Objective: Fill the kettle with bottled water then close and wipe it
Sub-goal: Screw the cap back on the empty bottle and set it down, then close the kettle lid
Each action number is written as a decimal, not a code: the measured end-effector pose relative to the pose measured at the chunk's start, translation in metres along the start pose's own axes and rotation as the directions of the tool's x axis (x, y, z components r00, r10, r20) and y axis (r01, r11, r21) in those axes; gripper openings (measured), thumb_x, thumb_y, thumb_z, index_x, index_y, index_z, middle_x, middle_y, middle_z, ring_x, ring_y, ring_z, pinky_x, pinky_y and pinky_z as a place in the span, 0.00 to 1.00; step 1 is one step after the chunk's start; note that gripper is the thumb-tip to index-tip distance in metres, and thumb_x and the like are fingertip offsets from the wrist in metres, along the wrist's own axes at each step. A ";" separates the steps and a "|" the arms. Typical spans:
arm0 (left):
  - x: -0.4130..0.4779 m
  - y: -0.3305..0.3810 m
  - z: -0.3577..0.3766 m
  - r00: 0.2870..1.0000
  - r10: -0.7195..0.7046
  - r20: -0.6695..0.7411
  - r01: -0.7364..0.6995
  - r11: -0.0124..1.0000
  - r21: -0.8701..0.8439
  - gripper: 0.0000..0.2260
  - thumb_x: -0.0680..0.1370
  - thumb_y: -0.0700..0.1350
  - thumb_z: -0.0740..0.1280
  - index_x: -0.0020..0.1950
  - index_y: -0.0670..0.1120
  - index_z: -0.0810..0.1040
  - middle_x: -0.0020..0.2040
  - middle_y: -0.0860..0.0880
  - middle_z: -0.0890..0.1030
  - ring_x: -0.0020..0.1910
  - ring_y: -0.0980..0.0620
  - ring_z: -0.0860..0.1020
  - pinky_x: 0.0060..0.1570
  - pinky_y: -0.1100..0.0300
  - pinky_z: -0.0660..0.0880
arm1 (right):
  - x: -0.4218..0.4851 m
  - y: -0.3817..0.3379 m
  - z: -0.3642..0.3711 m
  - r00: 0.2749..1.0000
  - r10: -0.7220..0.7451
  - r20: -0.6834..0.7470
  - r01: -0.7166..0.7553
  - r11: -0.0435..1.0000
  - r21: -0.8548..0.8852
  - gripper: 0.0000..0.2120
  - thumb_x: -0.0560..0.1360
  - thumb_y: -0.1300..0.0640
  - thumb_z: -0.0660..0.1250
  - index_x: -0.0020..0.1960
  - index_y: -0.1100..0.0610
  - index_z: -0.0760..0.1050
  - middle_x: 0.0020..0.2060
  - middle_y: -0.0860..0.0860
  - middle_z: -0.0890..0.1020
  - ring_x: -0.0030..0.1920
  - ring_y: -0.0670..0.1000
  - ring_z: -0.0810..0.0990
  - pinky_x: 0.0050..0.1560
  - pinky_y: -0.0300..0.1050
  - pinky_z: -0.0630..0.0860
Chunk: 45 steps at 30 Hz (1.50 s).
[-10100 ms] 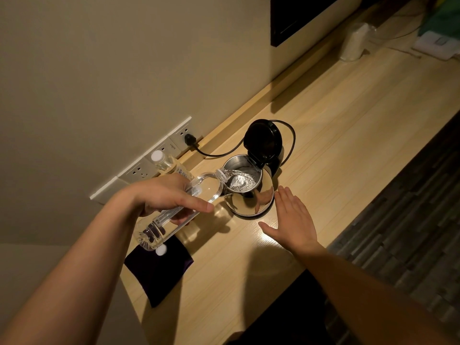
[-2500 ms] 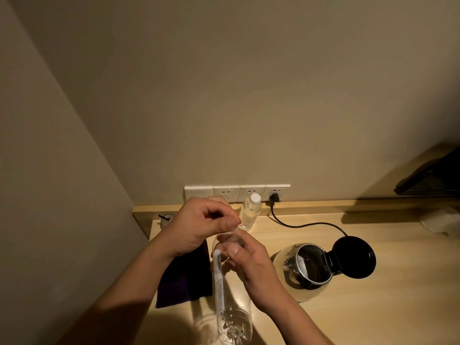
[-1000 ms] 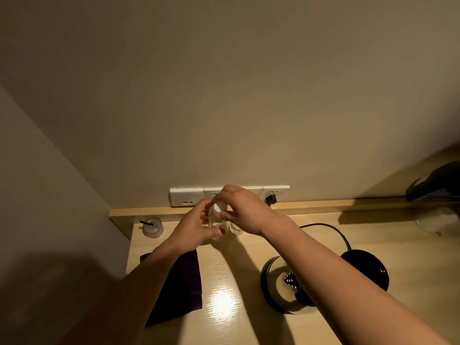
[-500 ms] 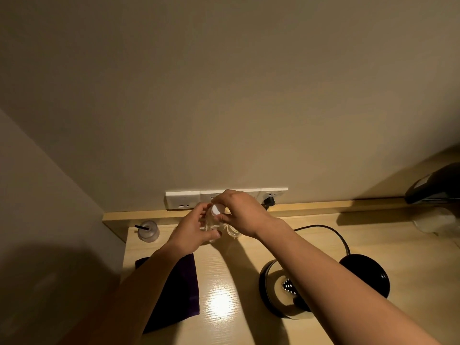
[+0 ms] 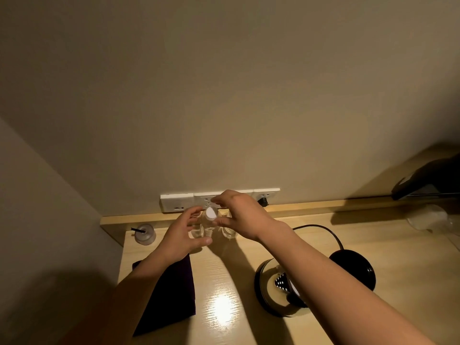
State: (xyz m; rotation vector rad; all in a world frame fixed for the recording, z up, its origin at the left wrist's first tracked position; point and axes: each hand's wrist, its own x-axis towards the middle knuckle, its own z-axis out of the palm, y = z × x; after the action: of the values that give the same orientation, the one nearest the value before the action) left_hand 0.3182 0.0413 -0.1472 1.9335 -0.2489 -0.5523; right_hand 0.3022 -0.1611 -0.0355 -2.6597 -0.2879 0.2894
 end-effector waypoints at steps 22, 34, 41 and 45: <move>-0.100 0.110 0.176 0.978 -0.100 0.181 0.142 0.962 -0.235 0.30 0.79 0.67 0.61 0.78 0.55 0.68 0.73 0.58 0.71 0.72 0.56 0.69 0.61 0.72 0.65 | -0.278 0.142 -0.073 0.912 0.401 0.086 -0.388 0.777 0.497 0.46 0.63 0.41 0.84 0.76 0.40 0.69 0.73 0.39 0.75 0.74 0.42 0.72 0.79 0.50 0.65; -0.097 0.134 0.181 0.971 -0.201 0.131 0.226 0.949 -0.219 0.30 0.79 0.68 0.53 0.66 0.51 0.82 0.61 0.51 0.82 0.62 0.52 0.78 0.63 0.58 0.68 | -0.258 0.120 -0.049 0.973 0.230 0.023 -0.218 0.878 0.426 0.41 0.70 0.52 0.81 0.77 0.38 0.65 0.77 0.36 0.67 0.76 0.41 0.65 0.77 0.43 0.63; -0.097 0.129 0.183 0.983 -0.168 0.071 0.179 0.959 -0.221 0.08 0.82 0.52 0.68 0.55 0.54 0.86 0.48 0.53 0.89 0.53 0.55 0.86 0.51 0.65 0.80 | -0.227 0.092 -0.018 0.995 0.099 0.027 -0.101 0.993 0.068 0.38 0.71 0.46 0.79 0.76 0.44 0.66 0.73 0.44 0.73 0.72 0.49 0.72 0.71 0.52 0.74; -0.092 0.113 0.185 0.990 -0.141 0.005 0.140 0.975 -0.170 0.14 0.77 0.44 0.75 0.63 0.50 0.84 0.58 0.52 0.86 0.61 0.53 0.82 0.66 0.51 0.78 | -0.222 0.095 -0.010 0.992 0.118 0.038 -0.121 0.990 0.068 0.39 0.70 0.46 0.80 0.76 0.47 0.66 0.73 0.46 0.73 0.73 0.50 0.71 0.72 0.51 0.72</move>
State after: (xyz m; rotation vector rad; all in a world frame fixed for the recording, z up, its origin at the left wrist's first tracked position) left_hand 0.1569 -0.1178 -0.0822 1.7949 -0.0576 -0.6387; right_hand 0.1070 -0.3040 -0.0354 -2.6085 -0.1263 0.3763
